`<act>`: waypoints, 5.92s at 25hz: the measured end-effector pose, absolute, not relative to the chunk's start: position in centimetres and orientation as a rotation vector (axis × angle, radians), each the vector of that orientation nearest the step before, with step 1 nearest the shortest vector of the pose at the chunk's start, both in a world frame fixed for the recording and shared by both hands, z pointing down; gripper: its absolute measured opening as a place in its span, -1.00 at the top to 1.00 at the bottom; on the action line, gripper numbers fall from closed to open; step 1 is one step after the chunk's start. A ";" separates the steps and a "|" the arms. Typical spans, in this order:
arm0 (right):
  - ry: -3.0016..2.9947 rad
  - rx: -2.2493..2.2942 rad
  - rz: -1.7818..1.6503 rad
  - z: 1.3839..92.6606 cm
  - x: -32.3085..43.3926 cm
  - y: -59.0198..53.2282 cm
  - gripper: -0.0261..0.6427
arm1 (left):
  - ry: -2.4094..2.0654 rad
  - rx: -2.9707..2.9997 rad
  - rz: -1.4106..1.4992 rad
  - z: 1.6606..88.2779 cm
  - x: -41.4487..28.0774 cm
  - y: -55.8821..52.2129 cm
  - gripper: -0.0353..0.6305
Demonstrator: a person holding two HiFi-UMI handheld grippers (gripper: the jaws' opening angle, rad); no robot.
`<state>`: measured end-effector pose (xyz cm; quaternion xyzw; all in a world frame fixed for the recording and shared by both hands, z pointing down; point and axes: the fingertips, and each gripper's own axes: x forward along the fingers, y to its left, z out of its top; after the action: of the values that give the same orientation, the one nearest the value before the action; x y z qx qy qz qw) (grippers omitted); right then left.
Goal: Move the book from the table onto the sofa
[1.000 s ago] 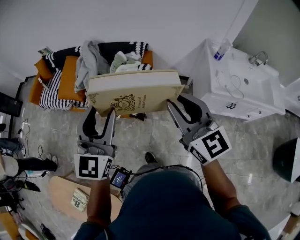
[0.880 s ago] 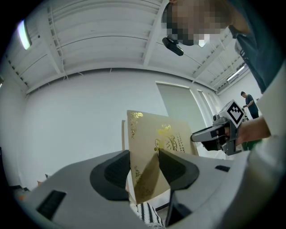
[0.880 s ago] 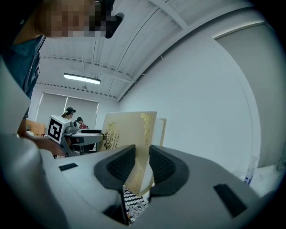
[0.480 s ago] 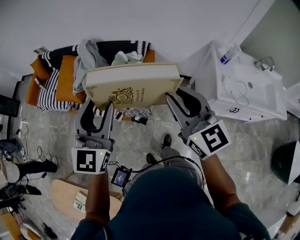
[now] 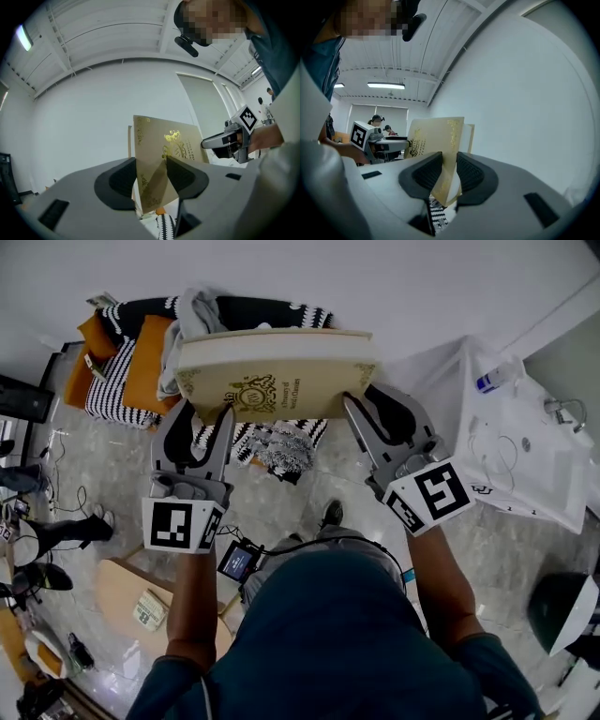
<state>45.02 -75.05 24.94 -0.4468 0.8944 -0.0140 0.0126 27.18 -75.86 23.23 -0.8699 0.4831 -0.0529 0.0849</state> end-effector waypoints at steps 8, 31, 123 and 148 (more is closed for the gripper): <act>2.822 -1.344 -0.102 26.9 46.0 -82.3 0.60 | 1.501 -2.579 -0.207 24.8 28.1 -82.2 0.34; 2.788 -1.503 -0.175 32.6 41.2 -97.0 0.60 | 1.402 -2.738 -0.223 30.9 23.2 -99.0 0.34; 2.983 -1.407 -1.602 76.7 41.4 -119.0 0.59 | 1.762 -3.060 -1.295 71.9 19.8 -118.0 0.34; 2.918 -1.070 -0.139 30.5 37.4 -106.6 0.88 | 1.350 -2.757 -0.368 33.3 17.0 -105.1 0.88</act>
<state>37.42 -106.59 30.47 -0.3439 0.9378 -0.0447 0.0152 17.04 -105.06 33.32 -0.8914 0.4366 -0.1191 0.0249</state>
